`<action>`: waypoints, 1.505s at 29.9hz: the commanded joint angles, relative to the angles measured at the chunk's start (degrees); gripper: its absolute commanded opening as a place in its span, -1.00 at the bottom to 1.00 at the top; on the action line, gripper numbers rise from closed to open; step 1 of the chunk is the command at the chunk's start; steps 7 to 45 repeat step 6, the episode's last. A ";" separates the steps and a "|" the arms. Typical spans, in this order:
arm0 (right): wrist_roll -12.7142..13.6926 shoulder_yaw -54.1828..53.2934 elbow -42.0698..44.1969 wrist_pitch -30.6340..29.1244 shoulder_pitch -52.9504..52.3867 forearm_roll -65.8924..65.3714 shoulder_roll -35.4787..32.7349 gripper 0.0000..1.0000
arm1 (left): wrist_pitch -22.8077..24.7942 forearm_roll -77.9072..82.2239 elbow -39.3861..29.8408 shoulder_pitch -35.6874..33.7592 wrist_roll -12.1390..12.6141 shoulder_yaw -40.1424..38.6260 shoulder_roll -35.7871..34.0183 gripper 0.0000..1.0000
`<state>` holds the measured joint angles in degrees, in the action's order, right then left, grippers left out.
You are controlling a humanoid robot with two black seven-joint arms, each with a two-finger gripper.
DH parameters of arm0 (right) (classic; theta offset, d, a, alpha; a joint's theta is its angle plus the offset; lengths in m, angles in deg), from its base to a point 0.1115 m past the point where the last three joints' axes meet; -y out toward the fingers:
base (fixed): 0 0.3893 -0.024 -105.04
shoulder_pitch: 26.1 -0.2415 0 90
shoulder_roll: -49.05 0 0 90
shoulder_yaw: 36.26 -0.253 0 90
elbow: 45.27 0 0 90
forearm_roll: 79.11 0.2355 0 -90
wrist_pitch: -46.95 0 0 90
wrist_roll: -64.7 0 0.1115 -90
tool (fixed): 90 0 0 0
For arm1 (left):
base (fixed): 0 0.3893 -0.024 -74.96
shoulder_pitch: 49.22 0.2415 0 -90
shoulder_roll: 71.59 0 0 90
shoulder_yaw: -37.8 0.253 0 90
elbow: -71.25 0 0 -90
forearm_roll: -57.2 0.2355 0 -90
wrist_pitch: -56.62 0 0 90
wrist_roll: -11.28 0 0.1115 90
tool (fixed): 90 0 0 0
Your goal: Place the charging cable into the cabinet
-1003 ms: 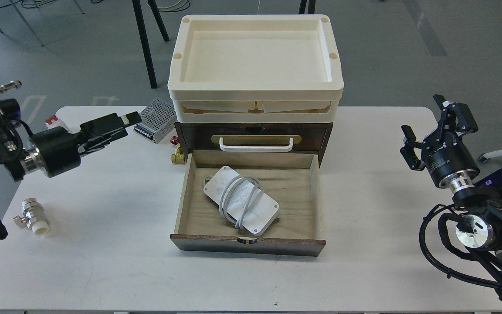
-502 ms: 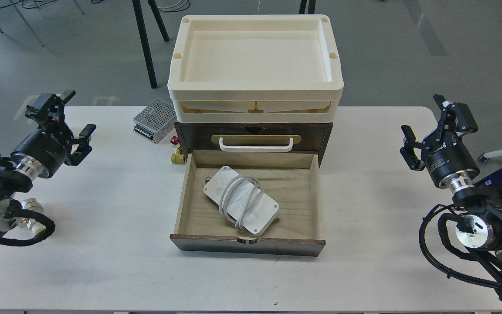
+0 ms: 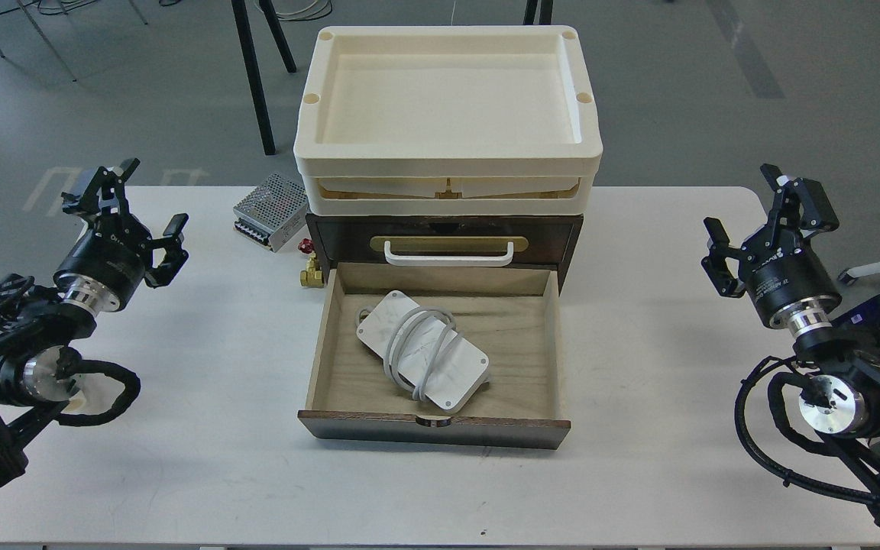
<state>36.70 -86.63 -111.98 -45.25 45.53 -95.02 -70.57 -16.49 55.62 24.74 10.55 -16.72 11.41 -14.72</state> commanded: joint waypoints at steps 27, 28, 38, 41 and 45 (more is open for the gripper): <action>0.00 0.00 0.09 0.00 0.00 0.00 0.00 0.99 | 0.33 0.00 2.83 0.17 0.00 0.02 2.02 0.96; 0.00 0.00 0.09 0.00 0.00 0.00 0.00 0.99 | 0.33 0.00 2.83 0.17 0.00 0.02 2.02 0.96; 0.00 0.00 0.09 0.00 0.00 0.00 0.00 0.99 | 0.33 0.00 2.83 0.17 0.00 0.02 2.02 0.96; 0.00 0.00 0.09 0.00 0.00 0.00 0.00 0.99 | 0.33 0.00 2.83 0.17 0.00 0.02 2.02 0.96; 0.00 0.00 0.09 0.00 0.00 0.00 0.00 0.99 | 0.33 0.00 2.83 0.17 0.00 0.02 2.02 0.96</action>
